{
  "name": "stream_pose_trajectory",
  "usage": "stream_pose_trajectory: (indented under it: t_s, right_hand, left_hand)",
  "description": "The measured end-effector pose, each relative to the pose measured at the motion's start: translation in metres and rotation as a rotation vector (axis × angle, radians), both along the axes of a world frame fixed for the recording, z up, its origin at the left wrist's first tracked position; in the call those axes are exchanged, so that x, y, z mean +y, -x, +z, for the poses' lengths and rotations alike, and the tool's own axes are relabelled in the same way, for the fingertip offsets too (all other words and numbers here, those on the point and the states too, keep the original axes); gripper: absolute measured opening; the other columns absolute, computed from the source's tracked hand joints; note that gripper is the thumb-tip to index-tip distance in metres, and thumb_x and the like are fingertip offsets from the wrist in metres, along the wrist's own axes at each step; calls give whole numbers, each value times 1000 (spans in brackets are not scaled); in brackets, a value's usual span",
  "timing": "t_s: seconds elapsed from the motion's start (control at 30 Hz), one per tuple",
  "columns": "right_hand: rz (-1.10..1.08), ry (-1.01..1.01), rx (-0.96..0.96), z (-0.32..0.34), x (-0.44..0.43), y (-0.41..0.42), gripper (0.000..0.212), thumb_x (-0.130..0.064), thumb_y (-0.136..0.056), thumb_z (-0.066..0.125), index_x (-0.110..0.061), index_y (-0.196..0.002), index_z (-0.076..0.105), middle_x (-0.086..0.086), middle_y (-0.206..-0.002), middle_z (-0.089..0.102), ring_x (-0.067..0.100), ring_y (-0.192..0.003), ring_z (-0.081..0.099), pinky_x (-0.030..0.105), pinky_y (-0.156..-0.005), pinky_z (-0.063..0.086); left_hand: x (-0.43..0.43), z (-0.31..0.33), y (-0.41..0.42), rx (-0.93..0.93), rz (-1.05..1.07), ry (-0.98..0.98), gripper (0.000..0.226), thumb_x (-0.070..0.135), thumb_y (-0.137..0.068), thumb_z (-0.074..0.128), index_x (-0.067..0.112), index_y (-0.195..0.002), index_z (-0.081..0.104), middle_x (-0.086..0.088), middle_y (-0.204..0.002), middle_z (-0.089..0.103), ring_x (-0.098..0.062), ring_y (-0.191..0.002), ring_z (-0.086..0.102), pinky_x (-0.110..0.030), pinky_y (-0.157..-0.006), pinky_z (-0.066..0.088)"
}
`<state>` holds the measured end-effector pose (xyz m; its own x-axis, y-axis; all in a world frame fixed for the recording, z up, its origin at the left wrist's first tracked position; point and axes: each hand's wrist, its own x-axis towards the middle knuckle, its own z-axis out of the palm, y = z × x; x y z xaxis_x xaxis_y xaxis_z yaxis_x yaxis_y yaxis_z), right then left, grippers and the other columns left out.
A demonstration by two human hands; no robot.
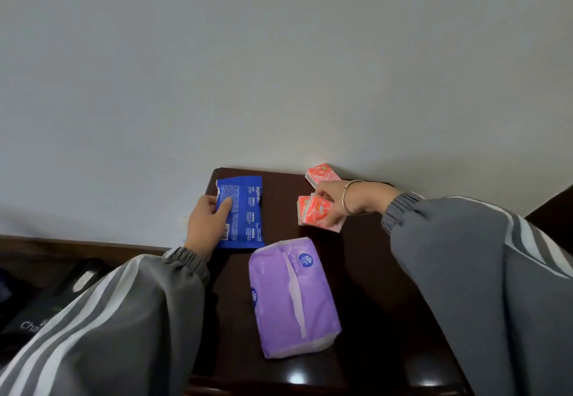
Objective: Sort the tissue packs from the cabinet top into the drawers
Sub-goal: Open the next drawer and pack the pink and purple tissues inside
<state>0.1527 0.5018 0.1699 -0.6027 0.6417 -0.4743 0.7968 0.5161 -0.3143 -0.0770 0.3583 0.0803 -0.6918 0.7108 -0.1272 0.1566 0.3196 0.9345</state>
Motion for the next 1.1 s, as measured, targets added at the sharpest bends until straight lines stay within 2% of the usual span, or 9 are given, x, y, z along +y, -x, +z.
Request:
stream_pose_trajectory:
  t_s: [0.1, 0.2, 0.3, 0.4, 0.57, 0.77, 0.9, 1.0, 1.1]
  right_hand:
    - [-10, -62, -38, 0, -1, 5, 70, -29, -61, 84, -21, -118, 44, -7, -90, 50, 8, -73, 49, 23, -55, 36]
    - [-77, -23, -3, -7, -3, 4, 85, -27, -56, 87, -21, -125, 37, -1, -104, 51, 17, -89, 53, 29, -68, 43]
    - [-211, 138, 196, -3, 5, 3, 58, -16, -64, 83, -14, -115, 55, 7, -107, 64, 22, -96, 61, 32, -81, 51]
    - [-486, 198, 500, 8, 28, 8, 45, -11, -70, 81, -8, -110, 60, 2, -91, 64, 13, -79, 62, 16, -61, 50]
    - [-627, 325, 441, -4, 42, 30, 55, -8, -67, 81, -7, -114, 51, 11, -91, 64, 20, -66, 65, 23, -47, 53]
    - [-643, 90, 253, -16, 32, 60, 74, -9, -60, 79, -10, -120, 36, 19, -106, 58, 34, -88, 67, 47, -80, 56]
    - [-672, -167, 159, -16, 14, 56, 78, -27, -55, 81, -17, -120, 41, 11, -117, 52, 32, -112, 52, 47, -94, 48]
    - [-849, -51, 480, -12, 0, 34, 71, -21, -61, 82, -12, -120, 44, 10, -117, 56, 30, -107, 58, 42, -88, 52]
    - [-1048, 332, 970, 16, -26, 5, 41, -17, -74, 75, -12, -108, 54, 7, -89, 64, 16, -62, 69, 25, -57, 52]
  left_hand:
    - [0, -4, -2, 43, -11, -4, 26, 39, -92, 58, 15, -98, 49, -3, -94, 68, -17, -81, 68, -31, -67, 53]
    - [1, -7, -3, 74, -15, -28, 25, 40, -92, 57, 18, -97, 49, 0, -93, 67, -14, -80, 67, -27, -63, 51]
    - [0, -10, -4, 89, -12, -56, 24, 41, -91, 58, 20, -96, 49, 4, -90, 66, -6, -77, 66, -23, -59, 49]
    - [-1, -11, -5, 92, -16, -73, 24, 43, -90, 58, 22, -96, 48, 12, -85, 63, 2, -74, 64, -17, -54, 46]
    - [-3, -12, -5, 94, -26, -96, 27, 47, -88, 59, 24, -97, 48, 19, -82, 61, 3, -71, 65, -12, -51, 46]
    - [-4, -13, -4, 86, -23, -108, 27, 46, -89, 58, 23, -97, 49, 18, -83, 62, 1, -73, 65, -15, -53, 47]
    - [-2, -9, -2, 97, 13, -56, 26, 42, -93, 54, 18, -100, 46, 5, -92, 63, 0, -74, 61, -18, -56, 42]
    - [-6, 3, 0, -90, 66, -48, 26, 34, -95, 53, 13, -105, 41, -11, -107, 62, -21, -90, 64, -35, -71, 52]
    - [-27, 24, 4, -361, 213, -144, 27, 26, -97, 50, 10, -113, 35, -18, -118, 58, -24, -90, 62, -40, -76, 53]
